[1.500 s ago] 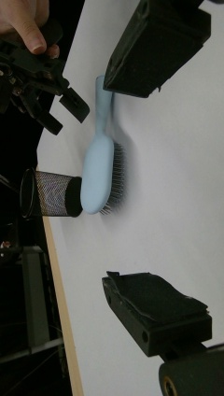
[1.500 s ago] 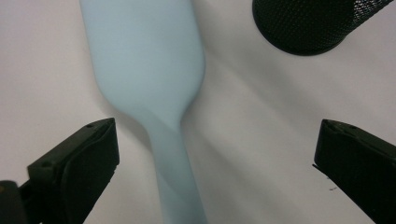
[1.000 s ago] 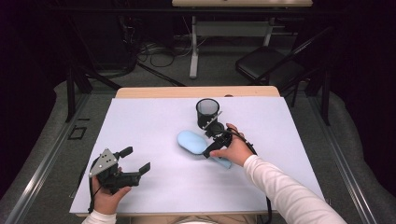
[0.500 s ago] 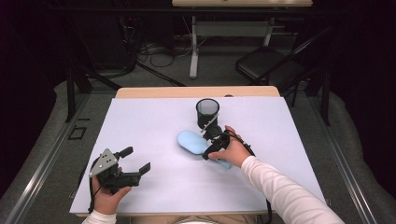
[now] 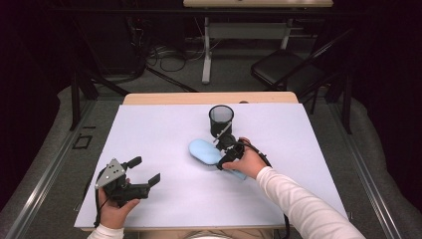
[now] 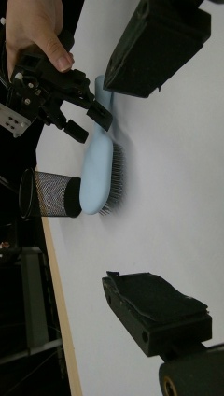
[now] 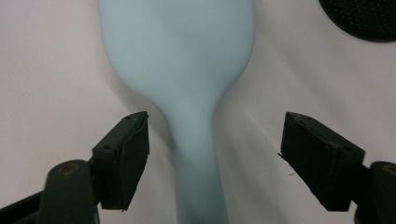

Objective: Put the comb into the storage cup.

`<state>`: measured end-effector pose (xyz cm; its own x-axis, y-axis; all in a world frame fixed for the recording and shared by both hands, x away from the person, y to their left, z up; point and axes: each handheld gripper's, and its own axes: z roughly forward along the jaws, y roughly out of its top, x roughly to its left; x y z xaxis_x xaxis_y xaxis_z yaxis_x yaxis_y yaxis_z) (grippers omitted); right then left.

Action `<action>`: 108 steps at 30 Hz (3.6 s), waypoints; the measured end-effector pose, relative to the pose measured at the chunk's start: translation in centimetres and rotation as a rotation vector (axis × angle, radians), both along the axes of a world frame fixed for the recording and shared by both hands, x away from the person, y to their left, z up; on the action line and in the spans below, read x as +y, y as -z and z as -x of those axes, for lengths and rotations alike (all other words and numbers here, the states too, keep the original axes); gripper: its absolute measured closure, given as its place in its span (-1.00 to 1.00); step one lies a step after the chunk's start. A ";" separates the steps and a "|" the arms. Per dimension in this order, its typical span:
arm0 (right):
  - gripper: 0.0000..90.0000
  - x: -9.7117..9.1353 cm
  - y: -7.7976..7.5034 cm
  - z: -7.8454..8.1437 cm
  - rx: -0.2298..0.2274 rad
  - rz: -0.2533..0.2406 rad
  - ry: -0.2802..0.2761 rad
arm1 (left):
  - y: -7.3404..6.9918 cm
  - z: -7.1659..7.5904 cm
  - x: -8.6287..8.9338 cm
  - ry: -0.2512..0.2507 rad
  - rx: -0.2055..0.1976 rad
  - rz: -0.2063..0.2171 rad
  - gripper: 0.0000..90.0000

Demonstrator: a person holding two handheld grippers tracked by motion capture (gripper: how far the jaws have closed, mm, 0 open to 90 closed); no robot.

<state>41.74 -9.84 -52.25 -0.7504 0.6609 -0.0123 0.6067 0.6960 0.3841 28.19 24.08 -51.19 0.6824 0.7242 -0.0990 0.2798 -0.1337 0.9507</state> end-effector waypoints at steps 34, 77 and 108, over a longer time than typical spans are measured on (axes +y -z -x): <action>0.05 0.7 0.8 -0.1 0.032 0.043 -0.044 | 0.0 0.0 0.0 -0.002 0.002 -0.005 -0.85; 0.48 1.2 1.0 -0.3 0.031 0.018 -0.078 | 0.1 -0.1 -0.1 0.003 0.006 -0.001 -0.84; 0.54 1.1 0.7 -0.1 0.015 0.003 -0.086 | 0.1 -0.1 -0.1 0.002 0.008 -0.003 -0.84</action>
